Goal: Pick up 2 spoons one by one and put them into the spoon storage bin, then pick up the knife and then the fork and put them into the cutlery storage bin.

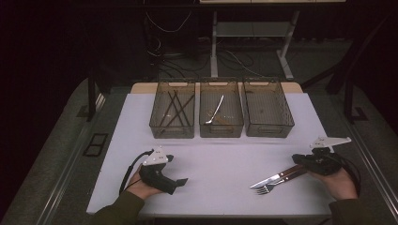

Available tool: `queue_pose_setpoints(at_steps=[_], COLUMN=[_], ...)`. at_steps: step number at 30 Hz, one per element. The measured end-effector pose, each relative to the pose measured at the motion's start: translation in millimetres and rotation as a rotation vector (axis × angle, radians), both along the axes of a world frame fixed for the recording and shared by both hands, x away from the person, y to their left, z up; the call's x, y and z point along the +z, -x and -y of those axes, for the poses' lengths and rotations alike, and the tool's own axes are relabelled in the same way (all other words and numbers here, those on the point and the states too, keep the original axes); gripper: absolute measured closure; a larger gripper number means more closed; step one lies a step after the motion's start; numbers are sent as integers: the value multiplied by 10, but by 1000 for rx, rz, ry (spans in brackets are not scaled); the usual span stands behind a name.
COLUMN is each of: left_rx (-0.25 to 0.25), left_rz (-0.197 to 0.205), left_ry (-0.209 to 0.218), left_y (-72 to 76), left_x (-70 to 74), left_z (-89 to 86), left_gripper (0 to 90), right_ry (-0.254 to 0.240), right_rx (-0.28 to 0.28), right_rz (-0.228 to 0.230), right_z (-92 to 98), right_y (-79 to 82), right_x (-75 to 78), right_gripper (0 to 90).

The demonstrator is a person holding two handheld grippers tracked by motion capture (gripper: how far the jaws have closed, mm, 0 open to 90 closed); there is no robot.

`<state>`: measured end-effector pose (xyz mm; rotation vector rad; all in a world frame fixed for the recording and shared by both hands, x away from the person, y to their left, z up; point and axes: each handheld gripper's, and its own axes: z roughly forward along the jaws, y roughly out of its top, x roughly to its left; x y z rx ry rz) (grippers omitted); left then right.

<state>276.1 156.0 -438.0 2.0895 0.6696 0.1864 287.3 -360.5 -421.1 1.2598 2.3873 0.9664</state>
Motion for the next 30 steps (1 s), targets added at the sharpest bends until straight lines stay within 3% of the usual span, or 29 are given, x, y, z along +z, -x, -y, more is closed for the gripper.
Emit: queue_pose_setpoints(at_steps=[5, 16, 30], left_rx=[0, -5, -6], left_rz=[1, -3, -2], left_ry=[0, -5, -7], left_y=[6, -1, 9], left_x=[0, -10, -6], left_z=[9, 11, 21], left_gripper=[0, 0, 0], right_ry=[45, 91, 102], right_rx=[33, 55, 63], right_rz=[-31, -76, -92], right_z=[-68, -141, -122], right_y=[-35, -79, -33], right_x=[-61, -152, -154], right_gripper=[900, 900, 900])
